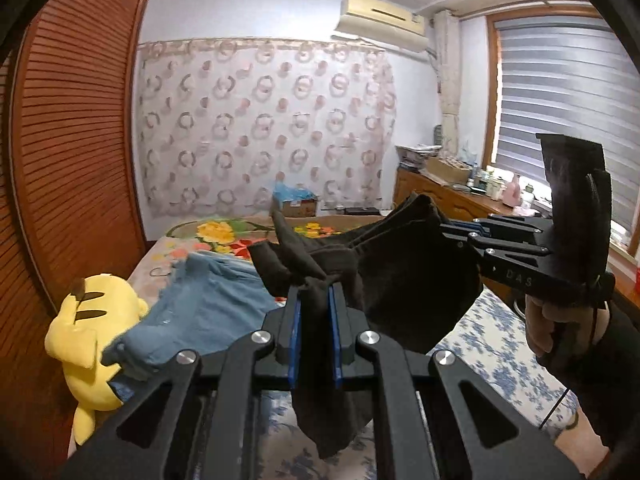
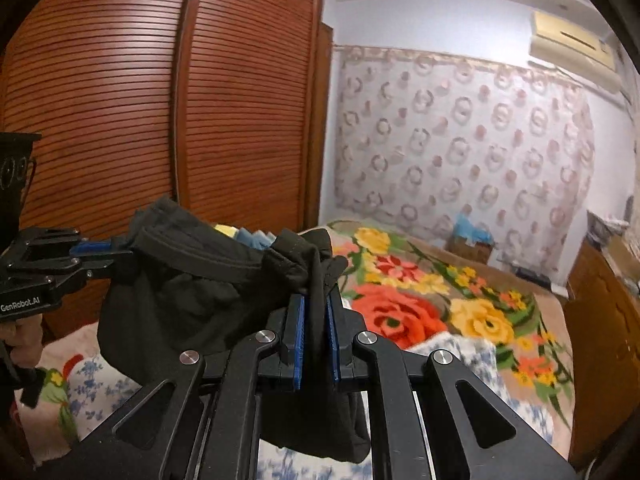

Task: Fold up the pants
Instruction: 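Carry the lifted black garment with both grippers toward the folded jeans stack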

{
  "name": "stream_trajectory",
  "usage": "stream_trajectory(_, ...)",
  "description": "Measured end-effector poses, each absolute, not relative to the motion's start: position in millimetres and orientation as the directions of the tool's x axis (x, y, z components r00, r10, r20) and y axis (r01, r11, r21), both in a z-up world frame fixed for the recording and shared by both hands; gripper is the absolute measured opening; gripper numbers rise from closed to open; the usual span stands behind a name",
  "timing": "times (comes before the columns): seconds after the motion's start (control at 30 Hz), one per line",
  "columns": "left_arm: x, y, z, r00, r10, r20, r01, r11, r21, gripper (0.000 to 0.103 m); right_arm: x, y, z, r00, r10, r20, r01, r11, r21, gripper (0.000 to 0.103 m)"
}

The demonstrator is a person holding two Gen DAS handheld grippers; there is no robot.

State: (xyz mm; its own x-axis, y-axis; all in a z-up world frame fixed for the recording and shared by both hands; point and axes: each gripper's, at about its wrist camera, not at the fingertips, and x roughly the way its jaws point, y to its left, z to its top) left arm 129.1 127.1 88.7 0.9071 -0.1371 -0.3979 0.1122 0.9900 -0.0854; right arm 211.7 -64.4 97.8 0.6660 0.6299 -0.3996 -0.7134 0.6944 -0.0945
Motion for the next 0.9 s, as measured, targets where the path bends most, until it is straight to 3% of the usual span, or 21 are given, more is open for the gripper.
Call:
stream_trajectory(0.5, 164.5, 199.3, 50.6, 0.91, 0.025, -0.415, -0.101, 0.982, -0.161, 0.009, 325.6, 46.9, 83.1, 0.536, 0.711, -0.455, -0.815, 0.577, -0.058, 0.007)
stream_trajectory(0.77, 153.1, 225.7, 28.0, 0.904, 0.081, -0.42, -0.187, 0.958, -0.218, 0.009, 338.4, 129.1, 58.7, 0.466, 0.725, -0.508, -0.866, 0.493, -0.09, 0.007)
stream_trajectory(0.9, 153.6, 236.4, 15.0, 0.88, 0.102, -0.464, -0.231, 0.945, -0.23, 0.009, 345.3, 152.8, 46.7, 0.447, 0.716, -0.536, -0.872, 0.482, -0.085, 0.008)
